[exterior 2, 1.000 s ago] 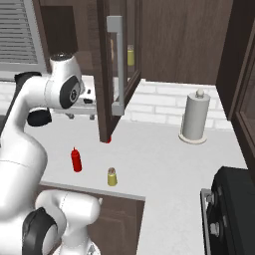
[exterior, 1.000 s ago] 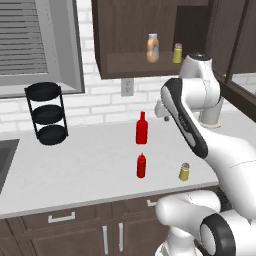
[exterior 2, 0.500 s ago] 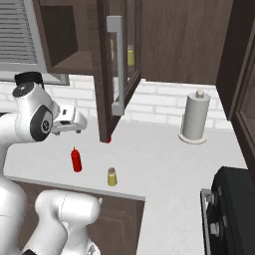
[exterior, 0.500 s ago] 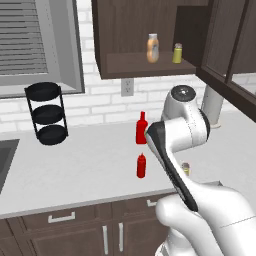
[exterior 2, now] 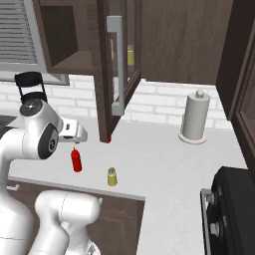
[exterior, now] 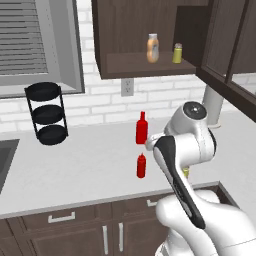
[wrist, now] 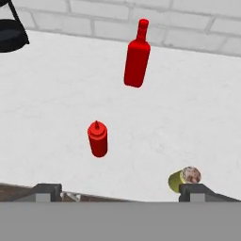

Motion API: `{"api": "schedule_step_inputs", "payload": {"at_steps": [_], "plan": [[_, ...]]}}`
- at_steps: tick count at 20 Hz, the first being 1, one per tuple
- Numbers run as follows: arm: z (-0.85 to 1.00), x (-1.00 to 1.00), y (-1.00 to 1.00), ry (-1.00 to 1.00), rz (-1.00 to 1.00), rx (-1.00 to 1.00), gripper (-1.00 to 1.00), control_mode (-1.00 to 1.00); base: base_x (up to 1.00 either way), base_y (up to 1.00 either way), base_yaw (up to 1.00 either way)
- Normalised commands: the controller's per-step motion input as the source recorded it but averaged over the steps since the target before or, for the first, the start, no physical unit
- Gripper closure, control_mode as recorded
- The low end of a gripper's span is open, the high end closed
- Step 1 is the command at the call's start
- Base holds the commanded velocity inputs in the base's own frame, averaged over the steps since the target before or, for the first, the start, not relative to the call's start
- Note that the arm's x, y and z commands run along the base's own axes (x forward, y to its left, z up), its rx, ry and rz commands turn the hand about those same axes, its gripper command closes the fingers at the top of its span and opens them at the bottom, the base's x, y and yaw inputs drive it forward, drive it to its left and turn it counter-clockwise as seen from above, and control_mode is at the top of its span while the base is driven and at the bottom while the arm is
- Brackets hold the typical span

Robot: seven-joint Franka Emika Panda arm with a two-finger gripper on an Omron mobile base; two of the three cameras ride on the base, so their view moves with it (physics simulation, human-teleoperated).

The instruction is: Put the shaker and condiment bottle from the counter next to their counterparts in the cabinet.

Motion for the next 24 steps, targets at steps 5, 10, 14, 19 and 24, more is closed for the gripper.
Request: {"api": "schedule_step_inputs", "payload": {"at_steps": [5, 10, 14, 19, 24], "plan": [[-0.43, 0.00, 0.11, 0.01, 0.15, 0.09, -1.00, -1.00, 0.00, 0.00, 0.00], [-0.19, 0.00, 0.02, 0.00, 0.11, 0.07, -1.00, -1.00, 0.00, 0.00, 0.00], [-0.14, 0.00, 0.01, 0.00, 0.01, 0.00, -1.00, -1.00, 0.00, 0.00, 0.00], [-0.21, 0.01, 0.01, 0.00, 0.00, 0.01, -1.00, -1.00, 0.00, 0.00, 0.00], [-0.29, 0.03, 0.07, 0.00, 0.02, 0.01, -1.00, -1.00, 0.00, 0.00, 0.00]]}}
